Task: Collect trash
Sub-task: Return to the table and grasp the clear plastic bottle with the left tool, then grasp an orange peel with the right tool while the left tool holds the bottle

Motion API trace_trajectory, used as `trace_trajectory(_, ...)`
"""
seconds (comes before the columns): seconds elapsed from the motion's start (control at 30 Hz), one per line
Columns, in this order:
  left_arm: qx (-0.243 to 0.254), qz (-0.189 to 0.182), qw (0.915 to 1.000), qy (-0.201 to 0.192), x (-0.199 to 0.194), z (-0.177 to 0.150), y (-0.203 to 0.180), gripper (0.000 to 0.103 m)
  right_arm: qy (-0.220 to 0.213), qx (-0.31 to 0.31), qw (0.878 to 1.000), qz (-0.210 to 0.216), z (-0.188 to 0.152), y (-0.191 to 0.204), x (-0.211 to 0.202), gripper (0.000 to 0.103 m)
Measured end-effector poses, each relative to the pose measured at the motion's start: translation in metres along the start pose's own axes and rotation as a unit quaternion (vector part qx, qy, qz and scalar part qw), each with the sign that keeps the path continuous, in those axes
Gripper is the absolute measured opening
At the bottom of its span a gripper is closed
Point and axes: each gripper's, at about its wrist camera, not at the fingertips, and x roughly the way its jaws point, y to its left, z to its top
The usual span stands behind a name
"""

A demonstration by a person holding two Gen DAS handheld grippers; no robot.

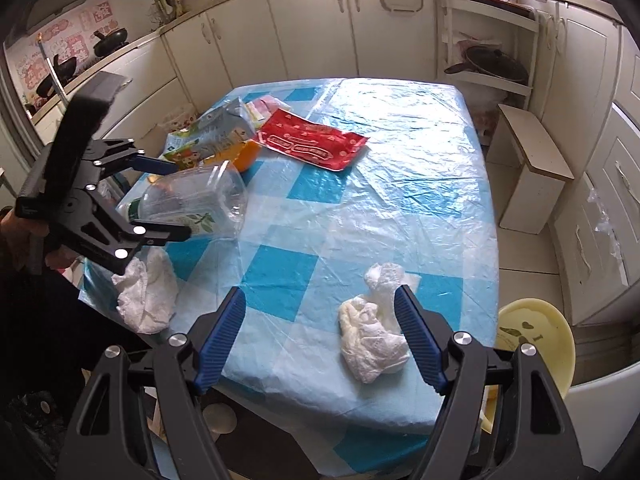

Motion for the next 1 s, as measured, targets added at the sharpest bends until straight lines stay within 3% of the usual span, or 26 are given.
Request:
trace_trajectory(0.07, 0.003, 0.000, 1.0000, 0.006, 0.005, 0.002, 0.000, 0.089, 0.003, -0.021, 1.000, 0.009, -0.001, 0.011, 0.002, 0.074)
trace_trajectory(0.17, -0.008, 0.011, 0.9998, 0.018, 0.013, 0.005, 0.005, 0.068, 0.012, -0.037, 0.999, 0.006, -0.001, 0.020, 0.009, 0.074)
trace_trajectory(0.27, -0.031, 0.004, 0.9994, 0.018, 0.011, 0.006, 0.014, 0.053, 0.012, -0.014, 1.000, 0.019, 0.007, 0.014, 0.012, 0.074)
trace_trajectory(0.47, -0.074, -0.018, 0.9971, 0.000, -0.007, 0.003, 0.031, 0.053, 0.008, 0.020, 0.999, 0.032, 0.023, 0.005, 0.020, 0.074)
trace_trajectory(0.63, -0.106, -0.056, 0.9924, -0.025, -0.032, -0.006, 0.046, 0.053, 0.020, -0.006, 0.999, 0.043, 0.029, 0.023, 0.033, 0.074)
trace_trajectory(0.7, -0.122, -0.047, 0.9906, -0.038, -0.042, -0.009, 0.053, 0.053, 0.023, -0.012, 0.998, 0.051, 0.034, 0.029, 0.040, 0.074)
trace_trajectory(0.83, -0.189, -0.028, 0.9788, -0.074, -0.061, -0.015, 0.084, 0.053, 0.028, 0.008, 0.996, 0.087, 0.049, 0.038, 0.055, 0.074)
trace_trajectory(1.0, -0.299, 0.007, 0.9473, -0.114, -0.080, -0.031, 0.133, 0.053, 0.039, 0.075, 0.987, 0.135, 0.065, 0.040, 0.085, 0.074)
